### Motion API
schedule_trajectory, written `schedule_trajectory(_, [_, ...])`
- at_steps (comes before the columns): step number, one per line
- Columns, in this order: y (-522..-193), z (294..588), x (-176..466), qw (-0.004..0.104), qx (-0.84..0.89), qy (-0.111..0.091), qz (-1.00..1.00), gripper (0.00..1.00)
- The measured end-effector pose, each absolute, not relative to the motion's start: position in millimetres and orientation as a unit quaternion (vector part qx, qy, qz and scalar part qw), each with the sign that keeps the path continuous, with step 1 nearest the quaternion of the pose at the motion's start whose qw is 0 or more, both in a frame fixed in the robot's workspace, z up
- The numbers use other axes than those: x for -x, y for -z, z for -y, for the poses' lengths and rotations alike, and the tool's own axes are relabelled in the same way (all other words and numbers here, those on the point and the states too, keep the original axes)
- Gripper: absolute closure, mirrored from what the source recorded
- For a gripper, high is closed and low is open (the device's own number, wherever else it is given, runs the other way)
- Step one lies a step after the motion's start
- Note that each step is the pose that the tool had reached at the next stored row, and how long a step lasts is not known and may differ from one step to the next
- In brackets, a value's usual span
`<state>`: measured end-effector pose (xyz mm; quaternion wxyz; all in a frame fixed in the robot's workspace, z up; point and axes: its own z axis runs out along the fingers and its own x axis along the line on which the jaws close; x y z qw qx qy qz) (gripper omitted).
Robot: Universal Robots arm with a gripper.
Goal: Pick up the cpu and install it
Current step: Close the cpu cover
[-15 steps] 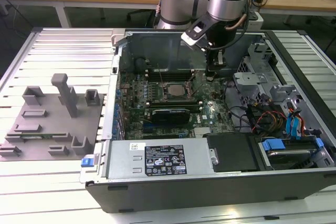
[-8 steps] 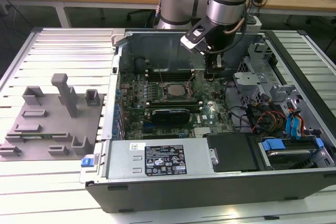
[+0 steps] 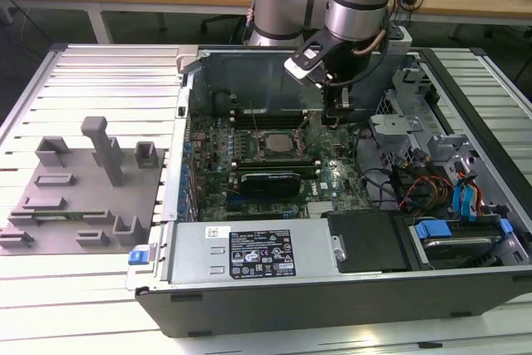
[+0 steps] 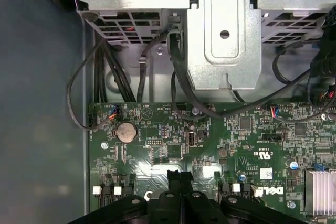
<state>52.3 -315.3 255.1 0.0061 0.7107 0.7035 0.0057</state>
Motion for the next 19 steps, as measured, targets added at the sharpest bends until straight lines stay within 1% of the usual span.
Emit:
schedule_trajectory(4, [-255.2, 315.3, -47.7, 0.006, -0.711, -0.006, -0.703, 0.89])
schedule_trajectory(14, [-255.2, 315.3, -8.3, 0.009, -0.711, -0.009, -0.703, 0.89])
schedule_trajectory(19, [-255.2, 315.3, -7.9, 0.009, -0.711, -0.009, -0.703, 0.89])
